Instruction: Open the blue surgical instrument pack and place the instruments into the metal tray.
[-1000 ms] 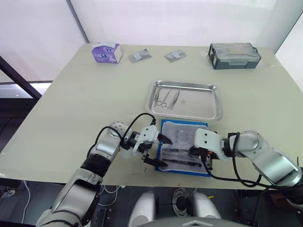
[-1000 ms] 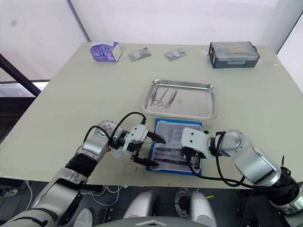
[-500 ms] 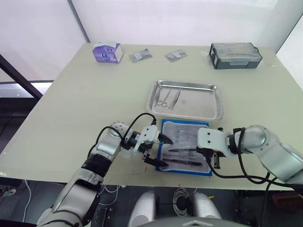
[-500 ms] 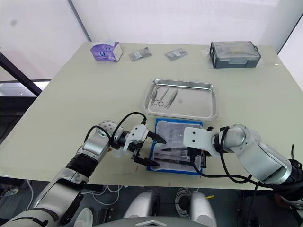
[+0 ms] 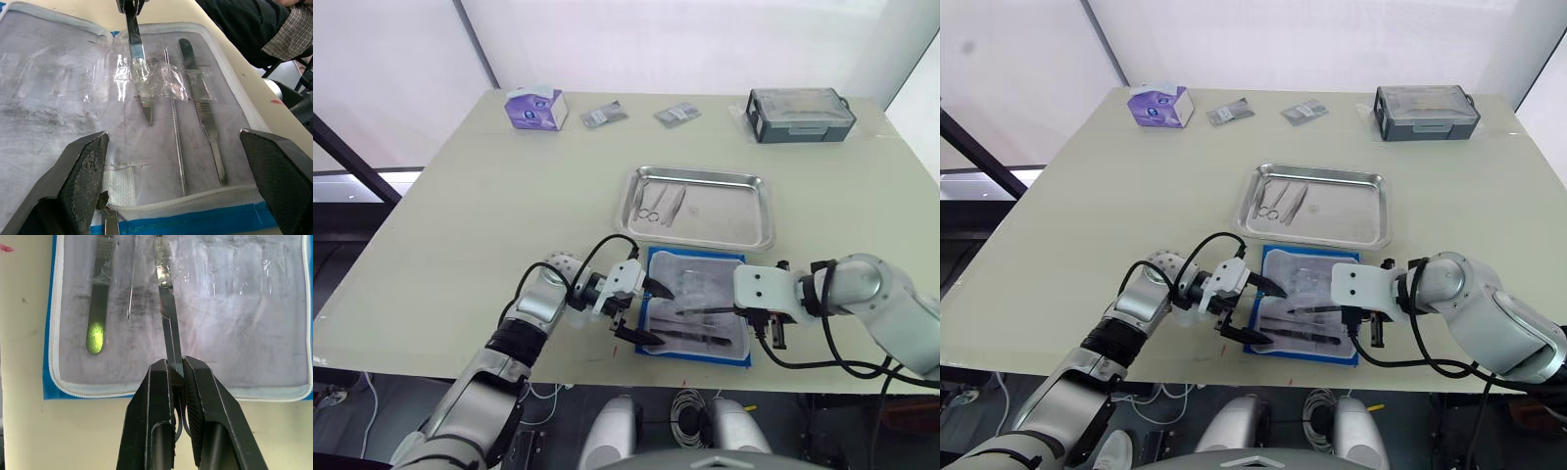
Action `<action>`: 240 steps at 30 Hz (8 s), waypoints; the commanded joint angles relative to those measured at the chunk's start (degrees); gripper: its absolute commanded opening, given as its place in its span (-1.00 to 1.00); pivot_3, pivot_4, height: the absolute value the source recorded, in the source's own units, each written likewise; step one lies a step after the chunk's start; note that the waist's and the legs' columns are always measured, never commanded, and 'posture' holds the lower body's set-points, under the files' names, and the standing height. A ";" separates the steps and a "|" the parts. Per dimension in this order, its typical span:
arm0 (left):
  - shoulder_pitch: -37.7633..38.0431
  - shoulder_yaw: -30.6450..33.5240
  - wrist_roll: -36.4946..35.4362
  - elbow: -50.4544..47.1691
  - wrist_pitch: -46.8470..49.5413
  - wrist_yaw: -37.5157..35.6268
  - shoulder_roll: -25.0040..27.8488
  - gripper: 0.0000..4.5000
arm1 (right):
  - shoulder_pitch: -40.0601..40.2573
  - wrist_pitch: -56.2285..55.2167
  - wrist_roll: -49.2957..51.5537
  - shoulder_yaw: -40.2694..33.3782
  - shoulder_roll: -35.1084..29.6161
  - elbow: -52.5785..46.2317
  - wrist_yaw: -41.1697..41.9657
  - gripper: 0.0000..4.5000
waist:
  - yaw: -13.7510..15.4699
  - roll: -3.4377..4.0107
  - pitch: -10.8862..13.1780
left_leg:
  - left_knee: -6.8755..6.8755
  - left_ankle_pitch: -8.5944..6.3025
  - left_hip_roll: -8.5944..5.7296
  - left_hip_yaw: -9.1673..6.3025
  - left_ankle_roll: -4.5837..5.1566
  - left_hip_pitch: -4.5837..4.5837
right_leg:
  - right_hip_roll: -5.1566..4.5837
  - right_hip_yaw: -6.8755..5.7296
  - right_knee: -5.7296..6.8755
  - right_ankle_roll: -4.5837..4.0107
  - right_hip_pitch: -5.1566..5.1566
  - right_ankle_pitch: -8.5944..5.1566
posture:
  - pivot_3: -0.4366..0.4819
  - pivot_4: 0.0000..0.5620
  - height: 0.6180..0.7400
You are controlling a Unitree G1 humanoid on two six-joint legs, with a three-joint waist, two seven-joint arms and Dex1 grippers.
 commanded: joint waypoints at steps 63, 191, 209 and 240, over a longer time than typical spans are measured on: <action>3.84 -4.71 4.50 3.23 2.61 0.29 0.11 1.00 | -16.91 -2.15 0.86 -23.97 50.11 52.46 -45.16 -0.99 | -0.42 0.37 -0.02 | -0.04 0.01 -0.09 0.02 0.02 0.05 | 0.00 0.16 0.13 0.00 -0.01 0.01 | -0.05 -0.47 1.00; 2.58 -4.55 4.68 5.24 1.78 -0.56 0.44 1.00 | 22.77 -46.04 3.13 -13.90 17.29 25.58 5.01 -0.99 | -0.31 0.22 0.13 | -0.09 0.00 -0.07 -0.03 0.02 0.17 | 0.05 0.14 0.01 0.05 0.17 -0.03 | -0.05 -0.47 1.00; 2.54 -4.99 4.88 5.91 1.31 -0.53 -0.50 1.00 | 20.16 -41.35 2.27 -16.49 8.06 14.06 5.69 -0.99 | -0.15 0.22 0.15 | -0.07 0.00 -0.08 -0.05 0.02 0.14 | 0.03 0.12 -0.01 0.05 0.16 -0.03 | -0.05 -0.47 1.00; 2.39 -5.04 5.06 7.12 0.56 -0.39 -1.36 1.00 | 29.39 -46.43 5.09 -30.68 -1.63 16.98 9.14 -0.99 | 0.20 0.26 0.13 | -0.05 0.00 -0.09 0.01 0.02 0.15 | 0.01 0.15 -0.02 0.06 0.18 -0.04 | -0.05 -0.47 1.00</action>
